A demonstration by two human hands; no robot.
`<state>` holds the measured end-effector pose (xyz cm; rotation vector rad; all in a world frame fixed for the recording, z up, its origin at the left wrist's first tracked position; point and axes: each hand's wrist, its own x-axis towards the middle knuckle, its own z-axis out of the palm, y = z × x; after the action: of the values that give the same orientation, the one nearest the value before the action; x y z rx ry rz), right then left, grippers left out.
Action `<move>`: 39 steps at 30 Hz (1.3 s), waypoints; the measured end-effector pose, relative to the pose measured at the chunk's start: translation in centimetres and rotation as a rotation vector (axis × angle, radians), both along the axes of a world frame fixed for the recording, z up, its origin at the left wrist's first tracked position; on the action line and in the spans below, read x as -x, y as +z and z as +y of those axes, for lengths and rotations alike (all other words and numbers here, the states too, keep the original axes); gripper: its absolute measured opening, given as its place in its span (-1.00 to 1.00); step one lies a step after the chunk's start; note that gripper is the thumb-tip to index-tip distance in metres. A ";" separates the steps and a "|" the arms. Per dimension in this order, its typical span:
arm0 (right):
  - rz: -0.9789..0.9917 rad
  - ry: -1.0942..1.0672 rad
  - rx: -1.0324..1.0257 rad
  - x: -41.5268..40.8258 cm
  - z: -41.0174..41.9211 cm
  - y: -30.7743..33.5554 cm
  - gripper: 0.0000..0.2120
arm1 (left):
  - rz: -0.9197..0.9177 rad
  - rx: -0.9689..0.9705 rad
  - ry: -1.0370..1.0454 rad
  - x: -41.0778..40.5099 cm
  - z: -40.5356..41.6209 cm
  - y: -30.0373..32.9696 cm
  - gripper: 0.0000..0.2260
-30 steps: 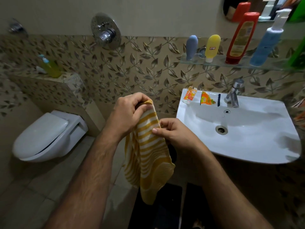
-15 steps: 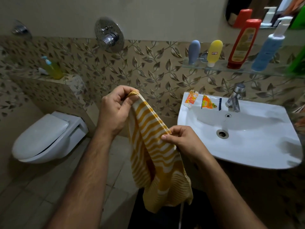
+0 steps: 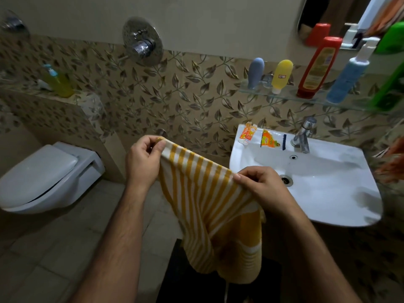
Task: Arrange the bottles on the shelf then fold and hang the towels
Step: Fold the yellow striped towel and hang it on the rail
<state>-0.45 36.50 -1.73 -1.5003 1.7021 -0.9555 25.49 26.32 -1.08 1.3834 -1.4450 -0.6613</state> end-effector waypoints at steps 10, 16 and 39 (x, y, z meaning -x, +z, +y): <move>0.435 -0.320 0.227 -4.2 -2.5 -0.3 -0.79 | -0.003 0.015 0.126 4.5 3.8 -1.6 -0.89; 0.473 -0.136 0.336 -5.5 -2.8 0.3 -0.85 | 0.003 -0.030 -0.147 5.3 4.4 -1.8 -0.70; -0.187 0.063 -0.213 -3.8 -2.7 -1.6 -0.71 | -0.424 0.106 -0.256 3.7 2.2 3.7 -0.81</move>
<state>3.35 33.76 -3.28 -1.2769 1.5606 -0.8262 21.79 28.56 2.65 1.3176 -1.9883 -0.4552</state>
